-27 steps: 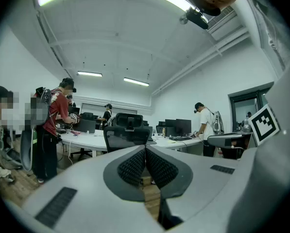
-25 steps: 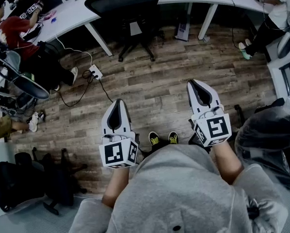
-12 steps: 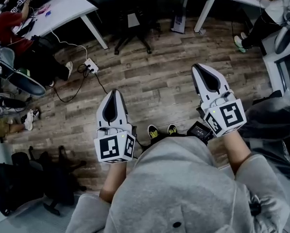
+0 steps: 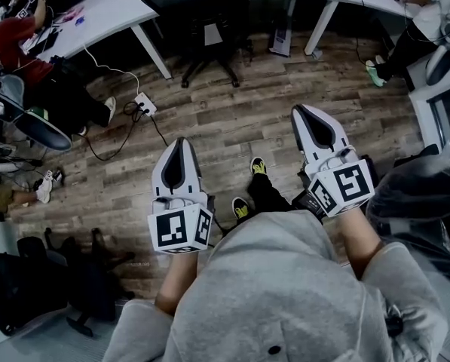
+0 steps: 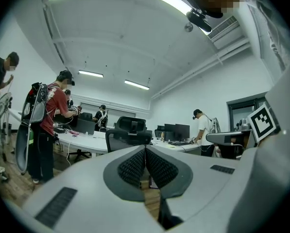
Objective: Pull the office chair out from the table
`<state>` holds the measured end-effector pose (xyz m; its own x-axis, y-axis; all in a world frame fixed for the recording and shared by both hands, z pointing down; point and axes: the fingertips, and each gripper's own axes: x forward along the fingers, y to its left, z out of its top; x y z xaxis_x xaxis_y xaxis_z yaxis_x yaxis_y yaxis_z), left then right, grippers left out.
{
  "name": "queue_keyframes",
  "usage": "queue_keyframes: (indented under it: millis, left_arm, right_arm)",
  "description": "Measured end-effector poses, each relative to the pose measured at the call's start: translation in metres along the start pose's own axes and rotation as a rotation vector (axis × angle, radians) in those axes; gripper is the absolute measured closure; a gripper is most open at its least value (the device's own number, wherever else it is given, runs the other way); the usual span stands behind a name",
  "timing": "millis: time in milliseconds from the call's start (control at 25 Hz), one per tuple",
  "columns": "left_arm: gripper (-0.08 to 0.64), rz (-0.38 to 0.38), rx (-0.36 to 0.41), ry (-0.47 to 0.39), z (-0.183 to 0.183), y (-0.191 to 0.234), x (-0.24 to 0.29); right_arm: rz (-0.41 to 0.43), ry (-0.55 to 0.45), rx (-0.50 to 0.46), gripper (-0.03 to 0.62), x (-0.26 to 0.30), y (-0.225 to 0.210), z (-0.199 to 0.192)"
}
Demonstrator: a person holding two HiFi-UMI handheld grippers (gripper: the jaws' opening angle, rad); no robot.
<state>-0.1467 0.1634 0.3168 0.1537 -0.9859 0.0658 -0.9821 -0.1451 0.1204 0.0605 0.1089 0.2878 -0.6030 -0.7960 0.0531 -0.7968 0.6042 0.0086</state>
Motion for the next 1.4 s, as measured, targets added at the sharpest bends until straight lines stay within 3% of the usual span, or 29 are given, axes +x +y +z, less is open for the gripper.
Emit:
queue_keyframes:
  millis: [560,1080,1400]
  left_arm:
    - [0.548,-0.013,0.021,0.004,-0.001,0.012,0.041]
    - [0.548,-0.051,0.03,0.052,-0.002,0.021,0.155]
    - [0.548,-0.007,0.026,0.057,0.007,0.038,0.216]
  right_arm:
    - [-0.011,-0.025,0.052,0.555,0.043,-0.015,-0.011]
    - [-0.03,0.014,0.064,0.555,0.125,-0.087,-0.02]
    - [0.011,0.029,0.087,0.555,0.184,-0.12,-0.02]
